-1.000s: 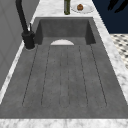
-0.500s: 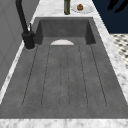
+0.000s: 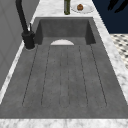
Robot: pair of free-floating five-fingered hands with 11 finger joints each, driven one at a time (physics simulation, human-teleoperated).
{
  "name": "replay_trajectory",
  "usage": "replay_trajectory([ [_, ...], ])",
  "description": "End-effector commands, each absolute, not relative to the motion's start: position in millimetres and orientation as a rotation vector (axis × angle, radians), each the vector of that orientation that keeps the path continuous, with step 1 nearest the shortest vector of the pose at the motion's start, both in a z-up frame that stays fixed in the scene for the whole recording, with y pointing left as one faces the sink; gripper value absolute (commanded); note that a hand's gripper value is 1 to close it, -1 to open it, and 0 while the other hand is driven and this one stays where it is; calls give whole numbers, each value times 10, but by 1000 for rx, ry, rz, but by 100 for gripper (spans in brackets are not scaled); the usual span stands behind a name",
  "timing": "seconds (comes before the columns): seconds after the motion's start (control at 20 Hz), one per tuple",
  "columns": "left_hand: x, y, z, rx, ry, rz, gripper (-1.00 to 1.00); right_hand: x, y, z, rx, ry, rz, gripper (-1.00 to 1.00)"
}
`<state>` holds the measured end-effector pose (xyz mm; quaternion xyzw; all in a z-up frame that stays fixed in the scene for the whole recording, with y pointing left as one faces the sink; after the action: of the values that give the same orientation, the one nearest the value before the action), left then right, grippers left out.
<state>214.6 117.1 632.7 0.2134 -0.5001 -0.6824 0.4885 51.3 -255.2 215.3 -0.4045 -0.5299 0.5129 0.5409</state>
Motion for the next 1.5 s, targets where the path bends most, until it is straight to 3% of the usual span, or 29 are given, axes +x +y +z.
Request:
replay_trajectory([
  [0.0,2427,930,6287,529,-1213,-1665,-100,513,-2552,2153,-961,-1259,1219,0],
  [1.45,4066,504,6200,820,-921,-1445,-100,513,-2552,2153,-961,-1259,1219,0],
])
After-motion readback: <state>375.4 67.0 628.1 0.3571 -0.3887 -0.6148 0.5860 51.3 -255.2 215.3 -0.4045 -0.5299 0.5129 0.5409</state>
